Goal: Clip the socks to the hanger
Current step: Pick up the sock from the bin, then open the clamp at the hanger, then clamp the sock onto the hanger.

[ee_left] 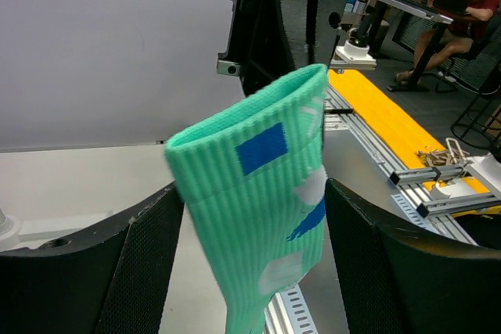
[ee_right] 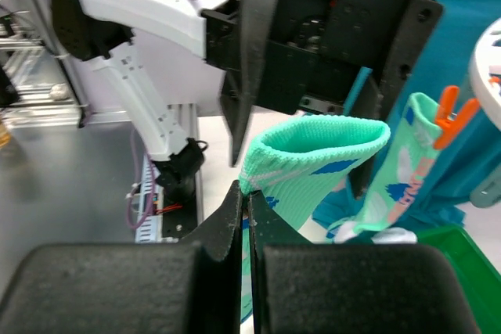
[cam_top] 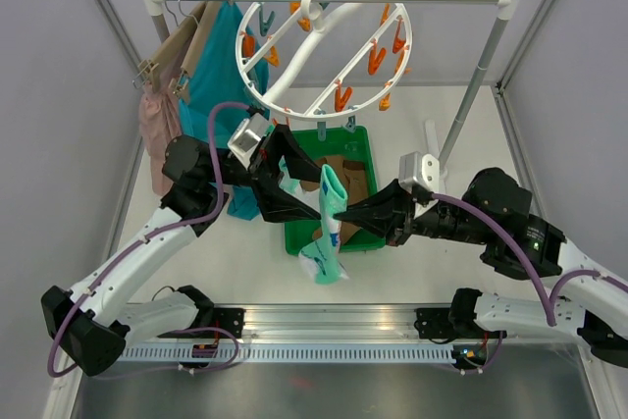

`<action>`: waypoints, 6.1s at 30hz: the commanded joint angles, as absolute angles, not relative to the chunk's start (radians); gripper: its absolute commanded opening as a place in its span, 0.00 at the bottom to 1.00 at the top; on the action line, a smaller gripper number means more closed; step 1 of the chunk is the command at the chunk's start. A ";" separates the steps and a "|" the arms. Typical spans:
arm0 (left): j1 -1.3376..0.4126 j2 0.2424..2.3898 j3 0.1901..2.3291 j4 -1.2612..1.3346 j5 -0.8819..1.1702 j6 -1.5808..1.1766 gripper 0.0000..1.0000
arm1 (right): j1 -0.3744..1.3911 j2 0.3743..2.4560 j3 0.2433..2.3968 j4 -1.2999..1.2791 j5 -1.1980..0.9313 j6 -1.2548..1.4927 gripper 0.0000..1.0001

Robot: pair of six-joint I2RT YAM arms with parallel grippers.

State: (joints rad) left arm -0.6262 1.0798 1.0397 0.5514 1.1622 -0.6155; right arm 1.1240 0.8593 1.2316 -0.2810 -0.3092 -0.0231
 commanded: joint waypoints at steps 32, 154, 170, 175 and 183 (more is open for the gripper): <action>-0.658 1.075 1.062 0.474 1.078 -0.583 0.36 | 1.129 0.897 1.178 -0.210 -0.031 -0.060 0.00; -0.699 1.080 0.996 0.130 0.344 -0.163 0.02 | 0.801 1.112 1.173 0.143 -0.006 0.086 0.00; -0.701 1.127 1.038 0.212 0.356 -0.204 0.02 | 0.818 1.117 1.169 0.143 0.028 0.084 0.00; -0.701 1.129 1.043 0.215 0.367 -0.216 0.02 | 0.818 1.112 1.164 0.149 0.029 0.081 0.00; -0.701 1.131 1.035 0.245 0.403 -0.262 0.02 | 0.819 1.109 1.155 0.170 0.028 0.087 0.00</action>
State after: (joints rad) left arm -0.6964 1.1320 1.0016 0.1703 0.3634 -0.2207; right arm 0.8097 1.1095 1.1324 0.1432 0.0353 0.0799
